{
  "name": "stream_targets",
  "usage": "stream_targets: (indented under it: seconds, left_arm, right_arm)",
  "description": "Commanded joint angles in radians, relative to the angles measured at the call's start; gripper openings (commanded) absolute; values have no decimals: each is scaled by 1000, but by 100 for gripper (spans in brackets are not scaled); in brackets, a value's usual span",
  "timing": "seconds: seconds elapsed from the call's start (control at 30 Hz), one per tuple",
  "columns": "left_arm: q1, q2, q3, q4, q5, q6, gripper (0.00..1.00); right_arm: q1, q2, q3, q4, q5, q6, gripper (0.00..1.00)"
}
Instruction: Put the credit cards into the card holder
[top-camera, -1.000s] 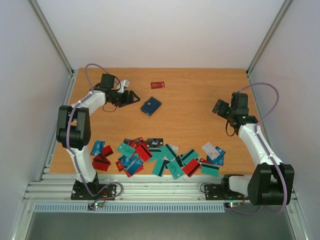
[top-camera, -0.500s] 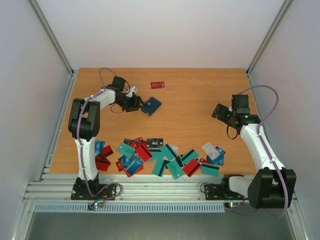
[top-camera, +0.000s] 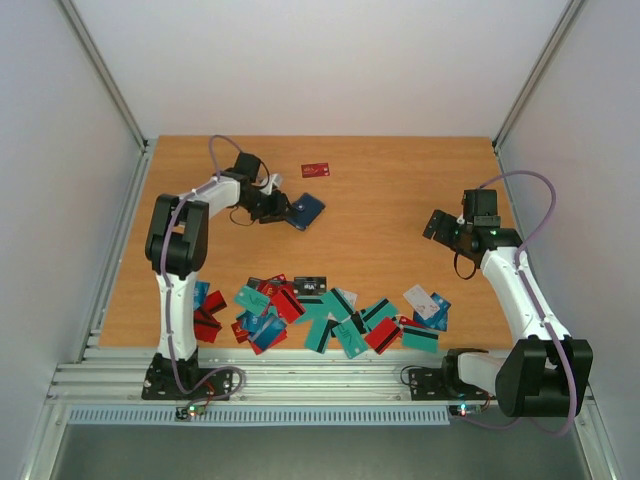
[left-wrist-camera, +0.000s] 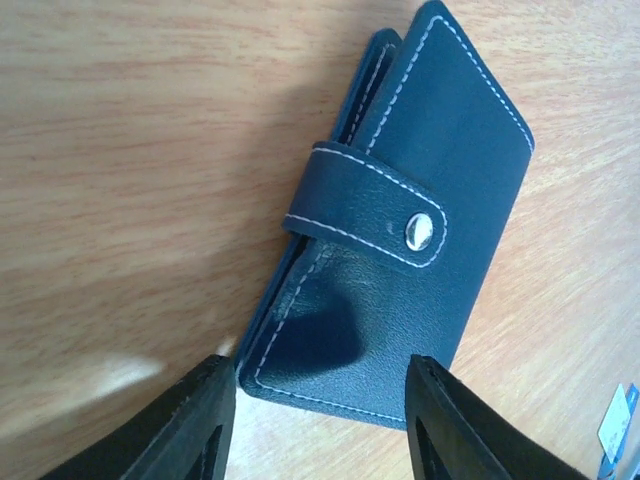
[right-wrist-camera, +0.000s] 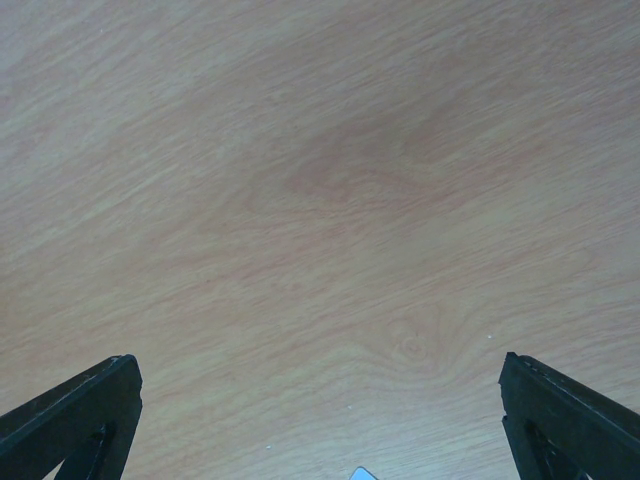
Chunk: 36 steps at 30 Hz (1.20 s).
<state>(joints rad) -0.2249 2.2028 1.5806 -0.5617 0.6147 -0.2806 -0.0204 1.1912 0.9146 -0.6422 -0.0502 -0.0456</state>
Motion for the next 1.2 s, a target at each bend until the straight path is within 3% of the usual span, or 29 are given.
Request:
stream_targets:
  seconds: [0.0,0.33,0.43,0.53,0.83,1.07,1.17]
  left_arm:
    - [-4,57,23,0,-64,-34,47]
    - [-36,67,57,-12,-125,-27,30]
    - [-42,67,61,-11,-140,-21,20]
    - [-42,69,67,-11,-142,-22,2]
    - [-44,1,9,39,-102,-45,0]
    - [-45,-100,-99,73,-34,-84,0]
    - [-45,-146,-158,71,2,-114,0]
  right_arm:
    - [6,-18,20,-17,-20,-13,99]
    - [6,-12,8,-11,-23,-11,98]
    - [6,-5,6,-8,-29,-9,98]
    - [6,6,7,-7,-37,0,99]
    - [6,19,10,-7,-79,34,98]
    - [20,27,-7,-13,-202,138,95]
    - [93,25,-29,7,-216,171,95]
